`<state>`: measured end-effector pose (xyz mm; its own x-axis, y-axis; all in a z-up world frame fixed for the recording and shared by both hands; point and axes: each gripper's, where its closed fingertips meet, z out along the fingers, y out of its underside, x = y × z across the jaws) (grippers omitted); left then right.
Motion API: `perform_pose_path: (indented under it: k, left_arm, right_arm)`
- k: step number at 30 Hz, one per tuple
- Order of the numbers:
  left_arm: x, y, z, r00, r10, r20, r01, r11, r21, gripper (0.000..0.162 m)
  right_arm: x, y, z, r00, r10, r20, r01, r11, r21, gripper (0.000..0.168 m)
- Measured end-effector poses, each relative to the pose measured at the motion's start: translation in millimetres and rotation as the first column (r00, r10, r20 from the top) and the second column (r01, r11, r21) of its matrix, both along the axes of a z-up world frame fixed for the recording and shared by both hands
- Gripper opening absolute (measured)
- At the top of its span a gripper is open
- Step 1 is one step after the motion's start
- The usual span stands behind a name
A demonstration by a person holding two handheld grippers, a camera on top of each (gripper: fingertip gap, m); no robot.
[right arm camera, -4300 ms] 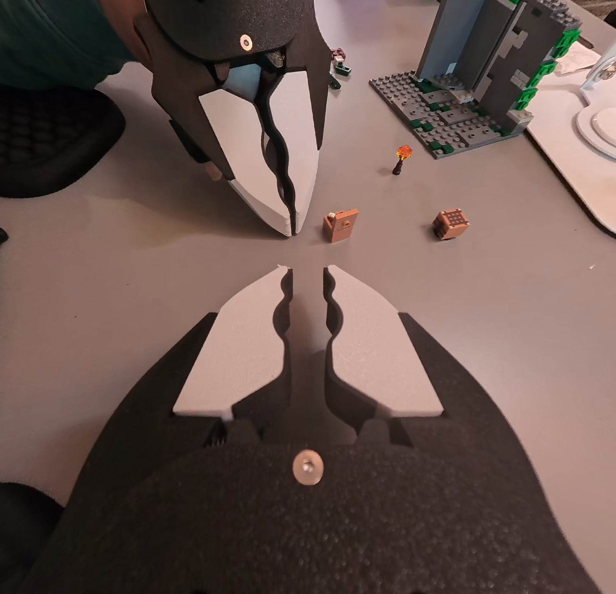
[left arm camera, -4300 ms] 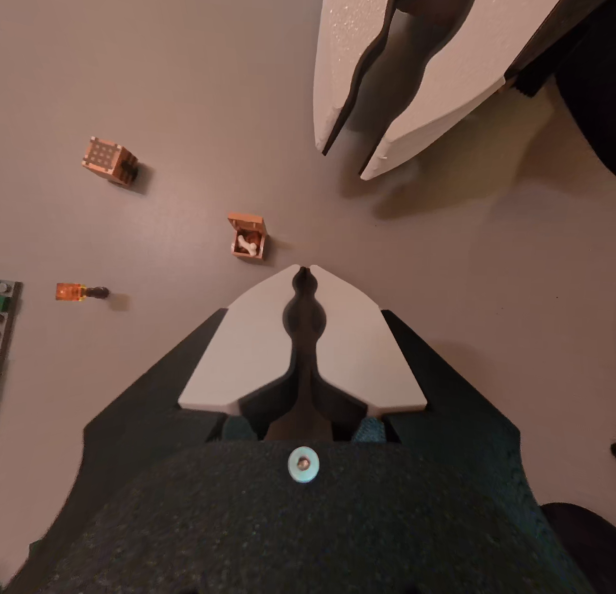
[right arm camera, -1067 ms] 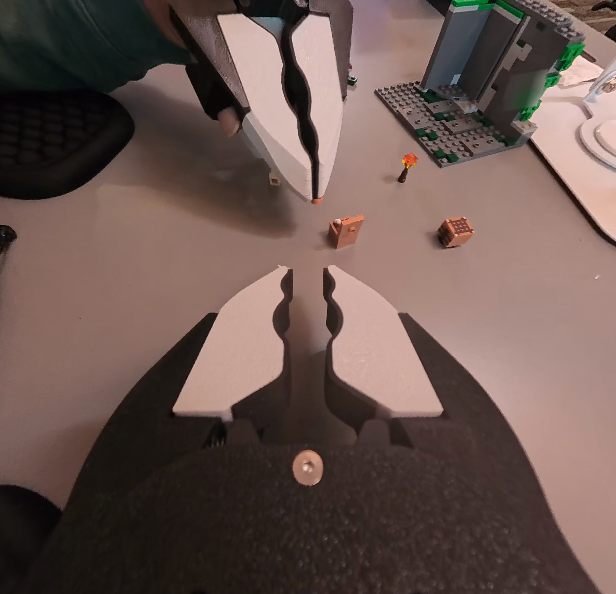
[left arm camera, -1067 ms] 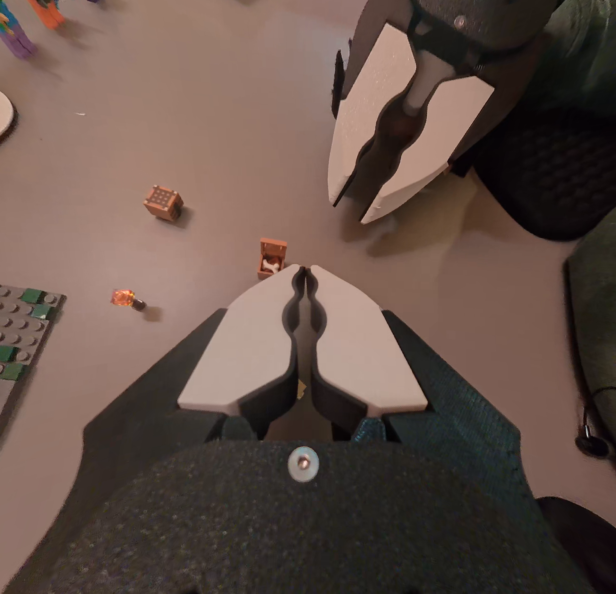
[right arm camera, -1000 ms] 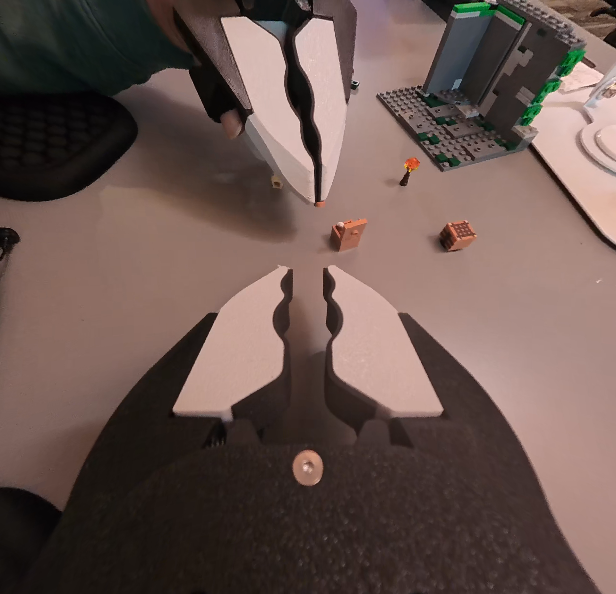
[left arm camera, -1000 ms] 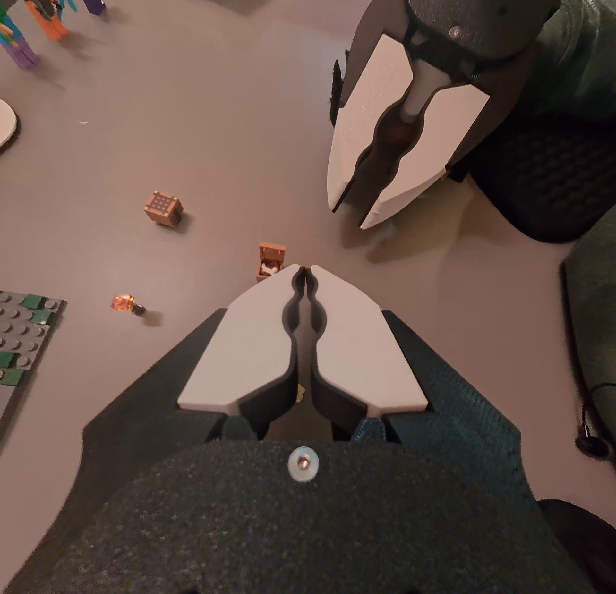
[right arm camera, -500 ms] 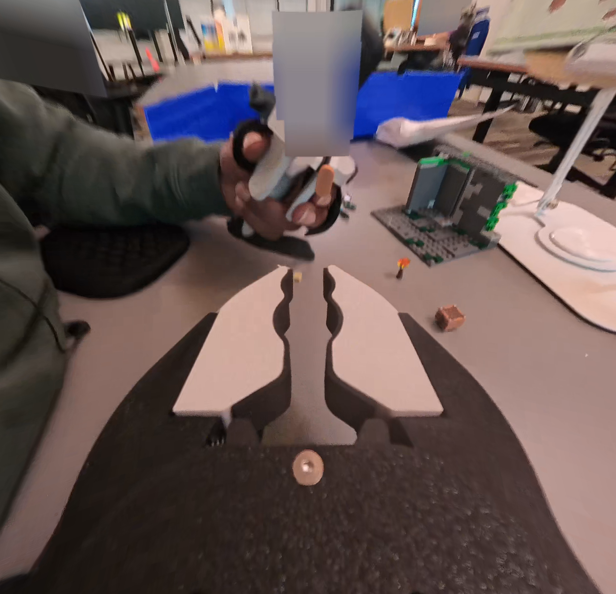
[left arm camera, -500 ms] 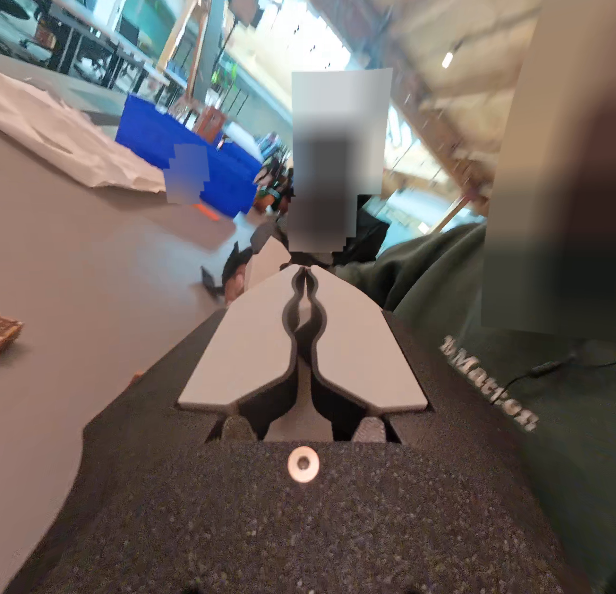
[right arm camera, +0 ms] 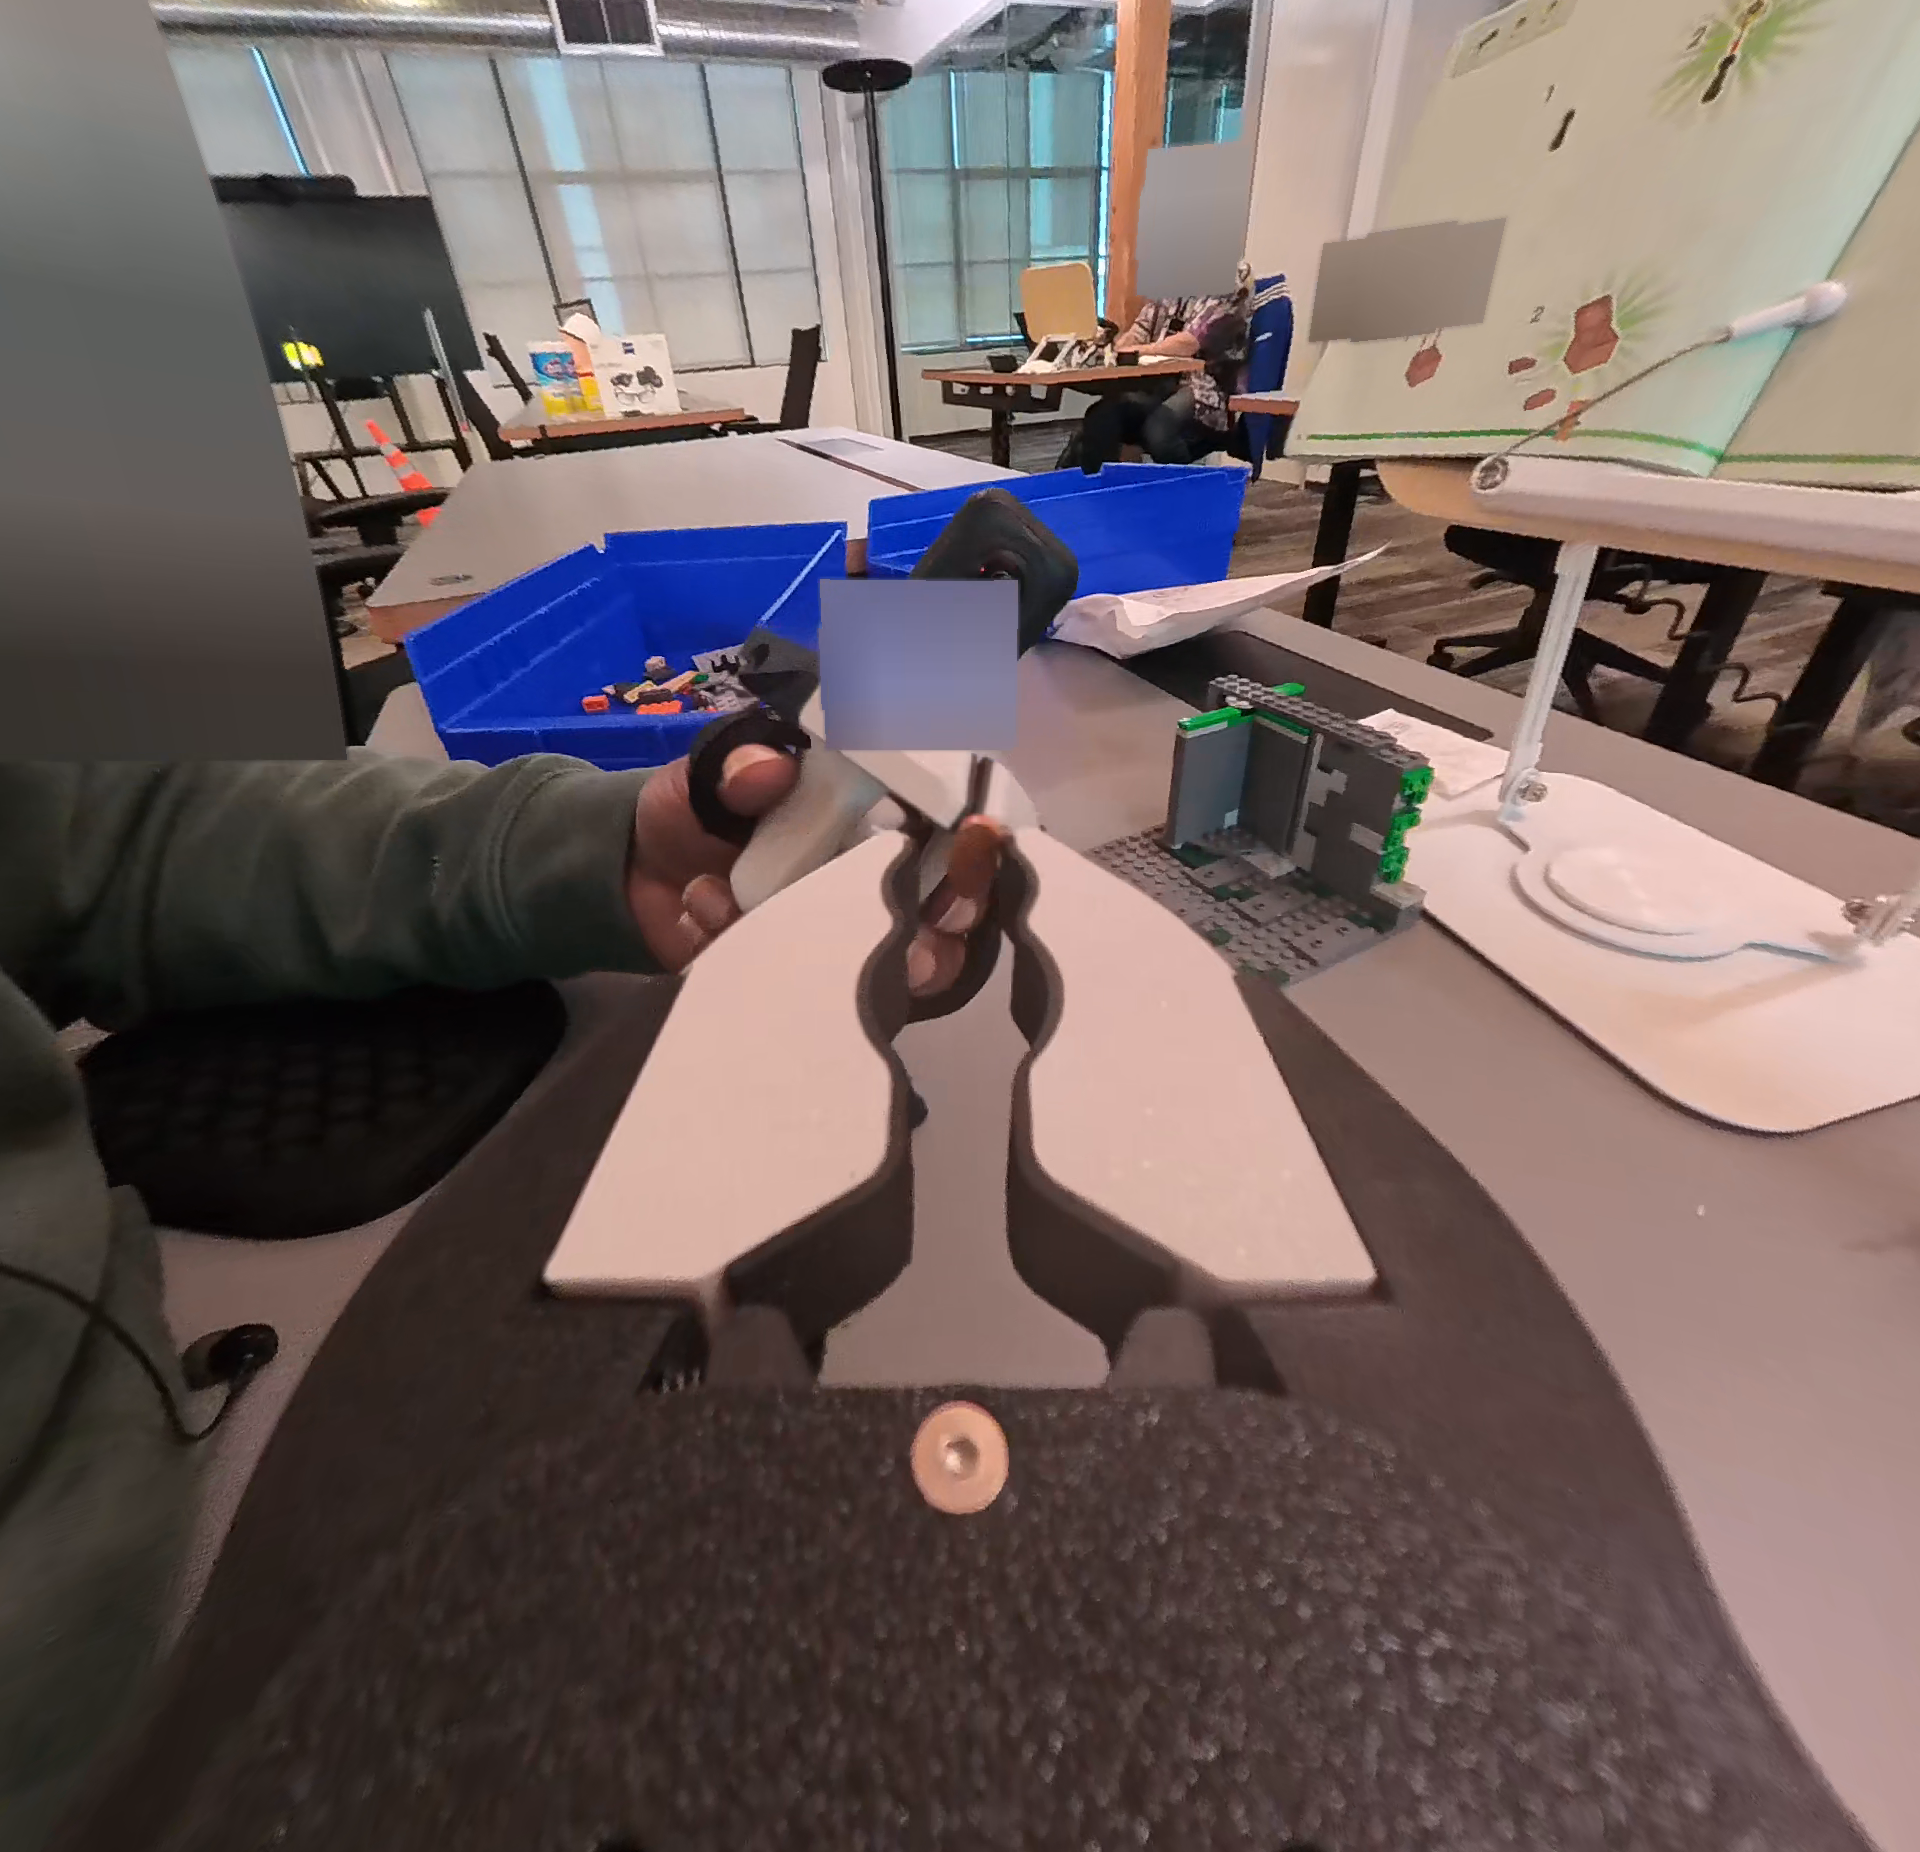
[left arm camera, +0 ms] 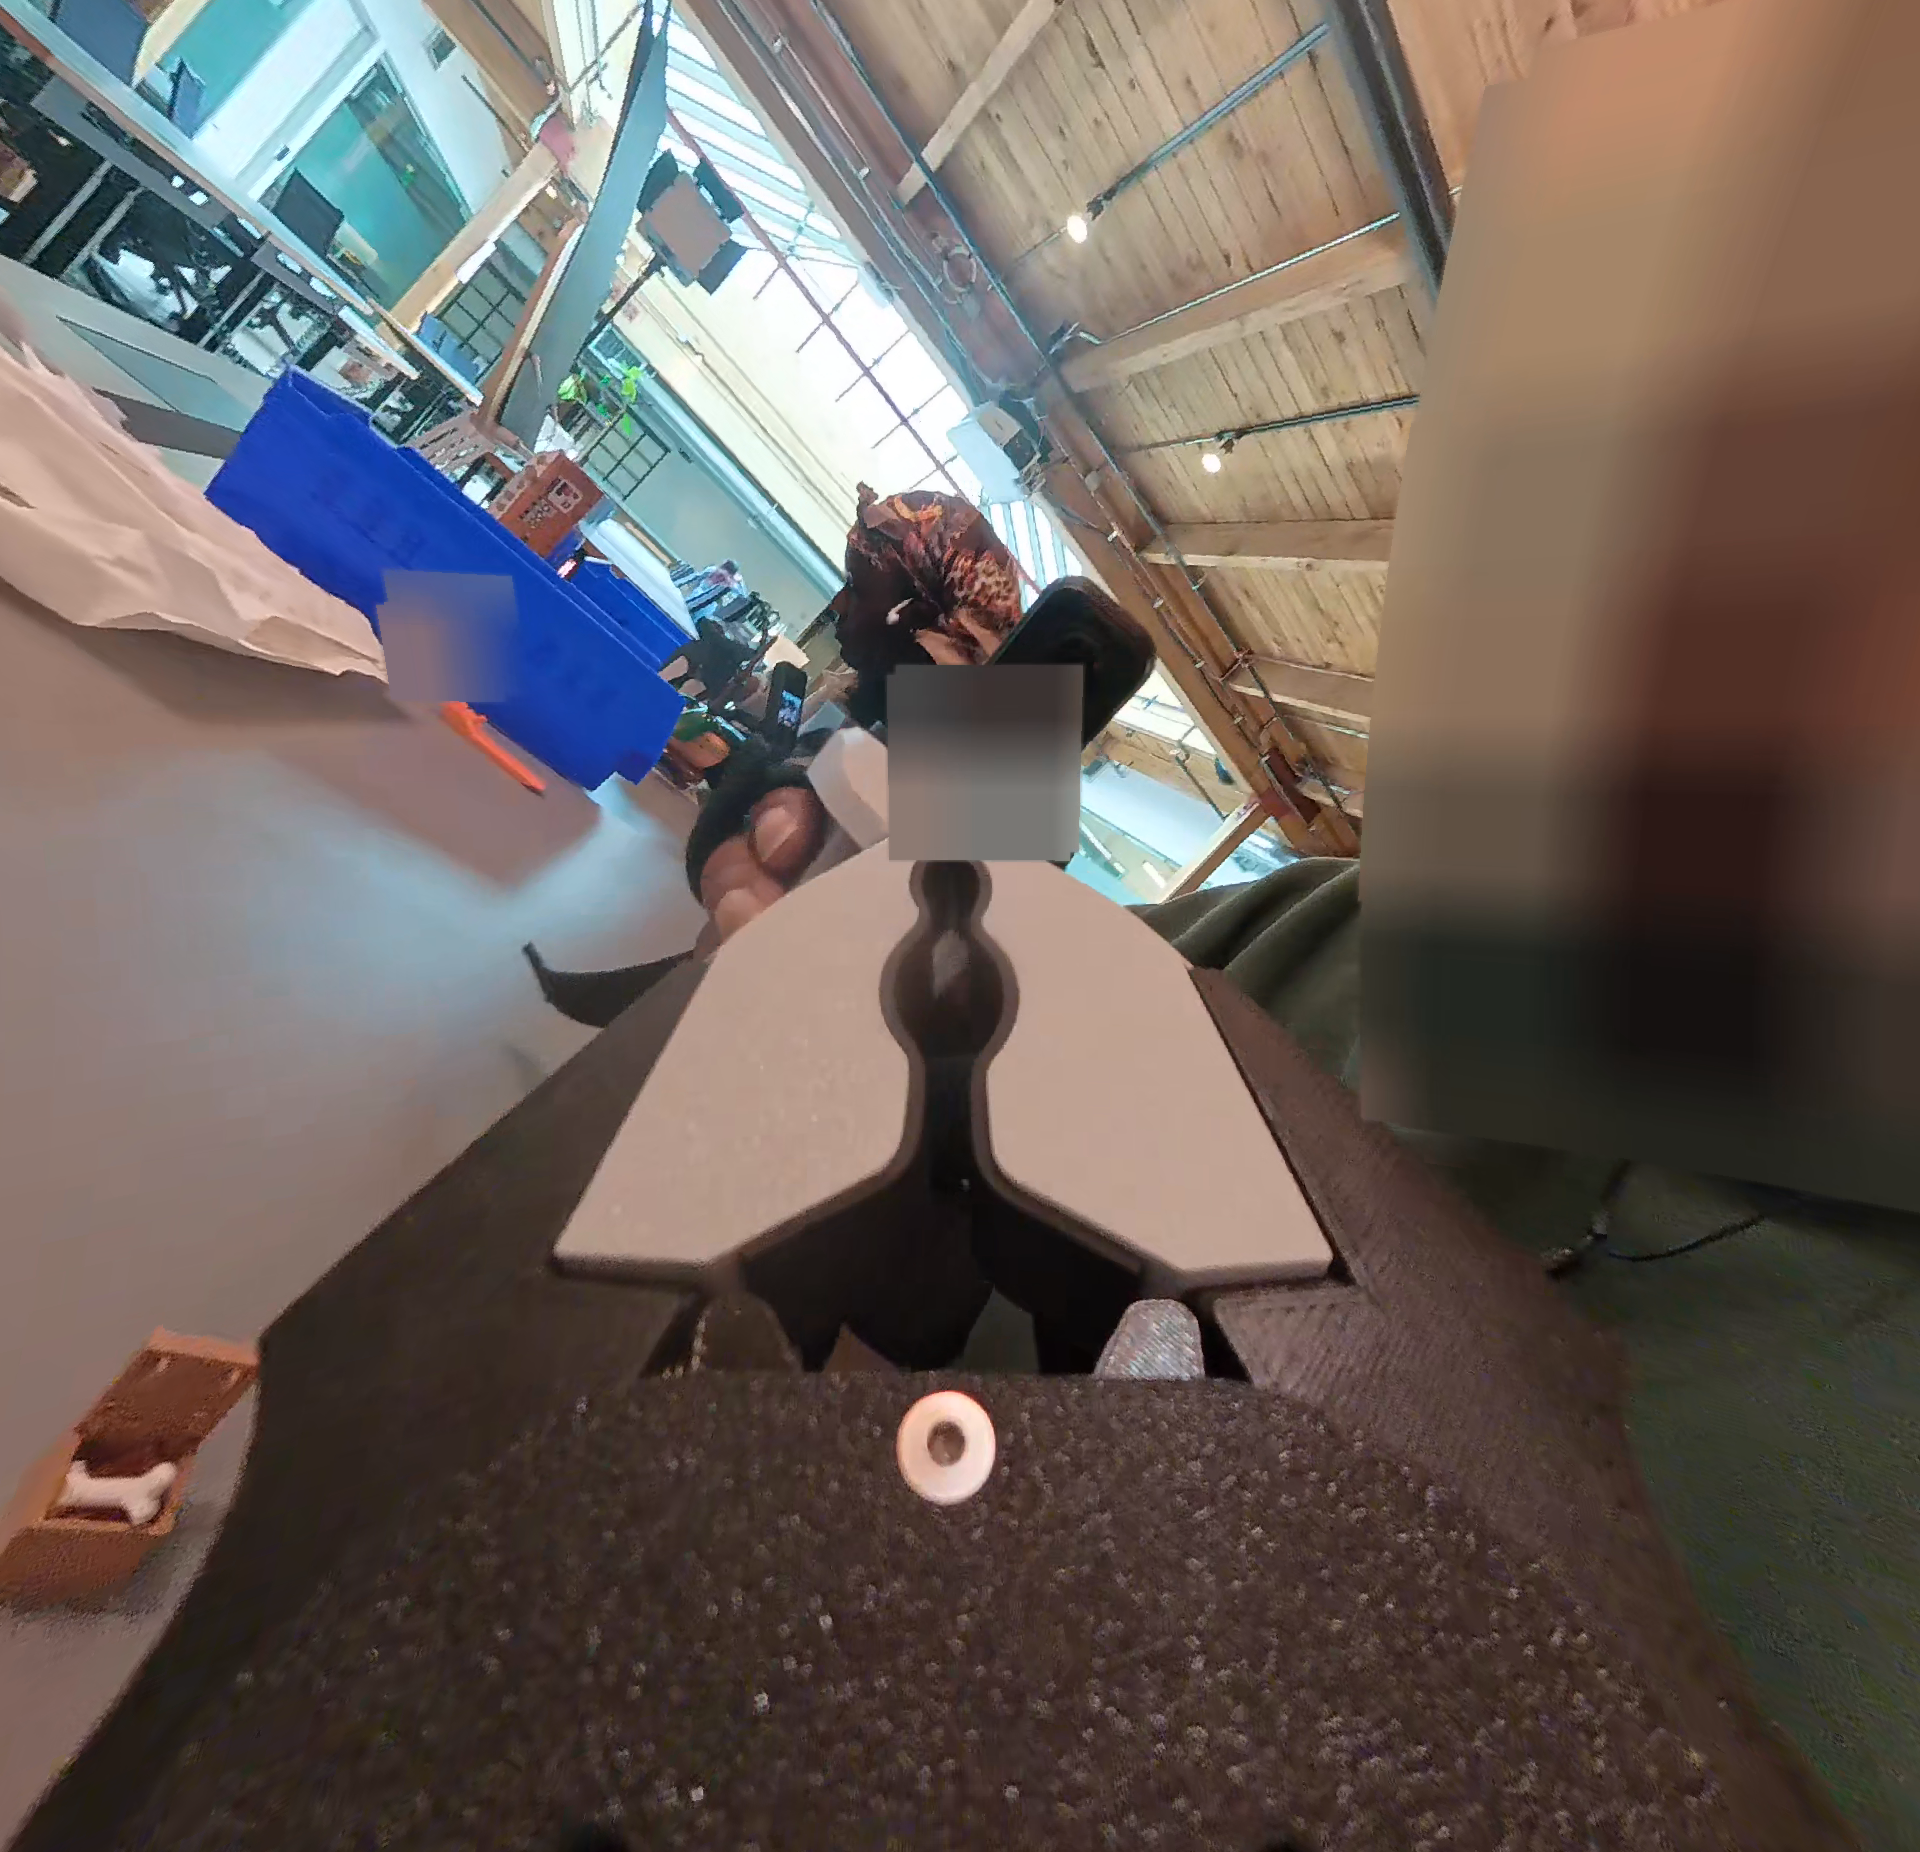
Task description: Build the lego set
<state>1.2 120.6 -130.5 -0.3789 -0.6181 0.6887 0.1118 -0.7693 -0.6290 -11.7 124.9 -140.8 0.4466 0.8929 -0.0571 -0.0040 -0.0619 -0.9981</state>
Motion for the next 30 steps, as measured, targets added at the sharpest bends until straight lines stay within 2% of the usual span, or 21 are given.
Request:
perform_pose_path:
  k: [1, 6, 9, 12, 14, 16, 19, 21, 24, 30]
  left_arm:
    - [1, -1, -1, 1.000, 0.000, -0.004, 0.000, 1.000, 0.009, 0.000]
    - [0, 2, -6, 0.997, 0.043, -0.071, -0.038, 0.996, 0.076, 0.003]
    - [-7, 19, -23, 0.960, 0.179, -0.217, -0.131, 0.967, 0.217, 0.008]
    - [-18, 38, -61, 0.817, 0.360, -0.450, -0.142, 0.882, 0.449, 0.012]
    - [-25, 44, -93, 0.677, 0.450, -0.582, -0.039, 0.812, 0.582, 0.016]
    - [-29, 44, -121, 0.553, 0.500, -0.667, 0.089, 0.760, 0.644, 0.022]
    - [-24, 41, -144, 0.476, 0.517, -0.711, 0.201, 0.723, 0.661, 0.027]
    - [-23, 43, -152, 0.441, 0.539, -0.718, 0.249, 0.695, 0.675, 0.031]
    - [-20, 40, -158, 0.434, 0.523, -0.733, 0.298, 0.685, 0.665, 0.035]
    - [-22, 34, -164, 0.424, 0.500, -0.755, 0.342, 0.683, 0.645, 0.030]
  right_arm:
    - [1, 1, -1, 1.000, -0.006, 0.004, 0.006, 1.000, -0.003, 0.009]
    - [8, 3, -8, 0.998, 0.010, 0.063, -0.010, 1.000, -0.005, 0.007]
    - [16, 11, -35, 0.975, 0.022, 0.220, -0.011, 0.999, -0.048, 0.007]
    - [26, 18, -79, 0.905, 0.050, 0.423, -0.005, 0.994, -0.106, 0.008]
    - [28, 22, -99, 0.858, 0.062, 0.510, -0.006, 0.994, -0.111, 0.008]
    - [24, 21, -110, 0.839, 0.097, 0.535, -0.031, 0.991, -0.131, 0.008]
    - [18, 21, -119, 0.809, 0.137, 0.571, -0.059, 0.986, -0.154, 0.008]
    - [13, 16, -123, 0.793, 0.182, 0.582, -0.096, 0.980, -0.176, 0.008]
    - [6, 10, -127, 0.777, 0.220, 0.590, -0.130, 0.973, -0.192, 0.008]
    - [-2, 10, -139, 0.741, 0.241, 0.626, -0.148, 0.969, -0.199, 0.008]
